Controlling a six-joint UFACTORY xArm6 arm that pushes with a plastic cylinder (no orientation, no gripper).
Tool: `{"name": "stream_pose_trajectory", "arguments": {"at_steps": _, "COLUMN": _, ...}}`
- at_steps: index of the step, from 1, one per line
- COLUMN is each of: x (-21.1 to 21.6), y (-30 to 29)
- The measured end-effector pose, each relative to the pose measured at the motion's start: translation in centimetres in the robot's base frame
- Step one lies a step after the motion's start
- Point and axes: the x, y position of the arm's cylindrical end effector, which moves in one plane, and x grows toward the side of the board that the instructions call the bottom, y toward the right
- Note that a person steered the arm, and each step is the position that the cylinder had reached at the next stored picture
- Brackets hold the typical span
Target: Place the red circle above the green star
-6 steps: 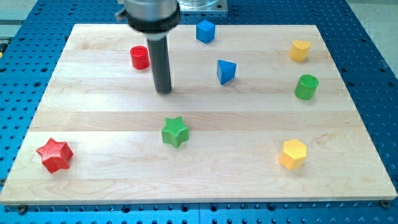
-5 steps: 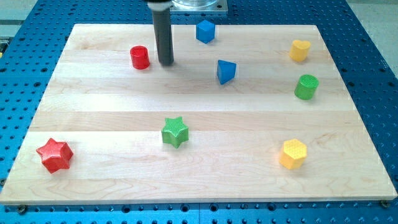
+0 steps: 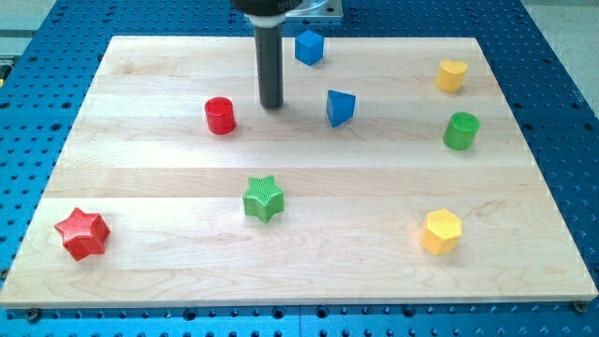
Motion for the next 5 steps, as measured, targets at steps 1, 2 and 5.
{"name": "stream_pose_trajectory", "arguments": {"at_steps": 1, "x": -1.2, "y": -4.5}}
{"name": "stream_pose_trajectory", "arguments": {"at_steps": 2, "x": 3.0, "y": -6.7}}
{"name": "stream_pose_trajectory", "arguments": {"at_steps": 5, "x": 5.7, "y": -1.7}}
